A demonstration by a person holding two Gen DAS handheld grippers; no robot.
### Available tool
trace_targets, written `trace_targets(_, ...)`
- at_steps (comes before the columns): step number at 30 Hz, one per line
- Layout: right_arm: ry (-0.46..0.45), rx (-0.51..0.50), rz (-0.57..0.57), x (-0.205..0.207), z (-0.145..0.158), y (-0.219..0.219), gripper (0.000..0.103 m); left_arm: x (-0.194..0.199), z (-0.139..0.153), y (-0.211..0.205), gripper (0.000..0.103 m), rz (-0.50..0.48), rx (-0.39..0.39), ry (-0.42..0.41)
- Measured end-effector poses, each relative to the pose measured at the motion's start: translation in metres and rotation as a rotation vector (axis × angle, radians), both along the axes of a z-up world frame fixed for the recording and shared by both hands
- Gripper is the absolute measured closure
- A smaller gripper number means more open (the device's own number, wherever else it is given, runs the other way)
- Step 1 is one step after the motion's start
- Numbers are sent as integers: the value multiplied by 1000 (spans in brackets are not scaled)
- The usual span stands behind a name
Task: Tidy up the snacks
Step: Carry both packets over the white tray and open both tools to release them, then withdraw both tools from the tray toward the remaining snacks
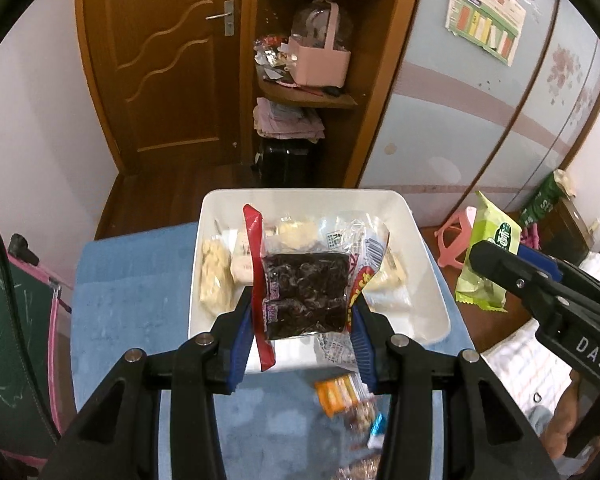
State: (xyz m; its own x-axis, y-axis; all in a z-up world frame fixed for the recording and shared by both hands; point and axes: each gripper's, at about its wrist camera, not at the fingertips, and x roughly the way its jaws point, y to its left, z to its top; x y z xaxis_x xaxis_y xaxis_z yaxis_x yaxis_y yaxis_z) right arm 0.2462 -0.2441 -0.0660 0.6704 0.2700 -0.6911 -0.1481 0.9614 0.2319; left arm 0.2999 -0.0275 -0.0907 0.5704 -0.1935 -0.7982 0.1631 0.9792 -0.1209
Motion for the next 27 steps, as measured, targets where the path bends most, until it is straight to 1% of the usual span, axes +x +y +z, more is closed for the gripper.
trace_targets(4, 3, -17, -7, 25, -4, 7, 59, 22, -8, 2, 60, 14, -4, 10)
trace_targets(6, 14, -21, -9, 34, -8, 9, 58, 32, -15, 4, 58, 27, -8, 22)
trace_targets(7, 23, -21, -8, 39, -11, 11, 58, 37, -19, 5, 53, 36, -7, 32)
trace_targets(8, 37, -19, -6, 43, -14, 11, 57, 40, -23, 5, 44, 41, -6, 40)
trace_targets(9, 47, -15, -5, 45, -16, 12, 57, 43, -27, 5, 38, 50, -2, 51)
trace_targets(10, 61, -5, -3, 48, -20, 12, 57, 42, -29, 5, 26, 52, -3, 56)
trace_targets(12, 91, 17, 6, 54, -28, 11, 55, 44, -34, 6, 15, 55, -10, 60)
trace_targets(13, 106, 24, 4, 57, -32, 11, 48, 45, -35, 6, 11, 56, -10, 61)
trace_targets(14, 111, 24, 1, 57, -33, 11, 39, 47, -37, 6, 9, 58, -4, 65)
trace_targets(16, 114, 25, -11, 59, -36, 9, 29, 49, -39, 6, 9, 72, 20, 76)
trace_targets(18, 121, 30, -20, 58, -37, 6, 28, 48, -41, 7, 9, 81, 28, 90)
trace_targets(21, 143, 47, -28, 57, -39, 0, 28, 47, -44, 10, 9, 101, 13, 115)
trace_targets(27, 145, 56, -31, 48, -35, -11, 28, 33, -37, 8, 7, 132, 17, 106)
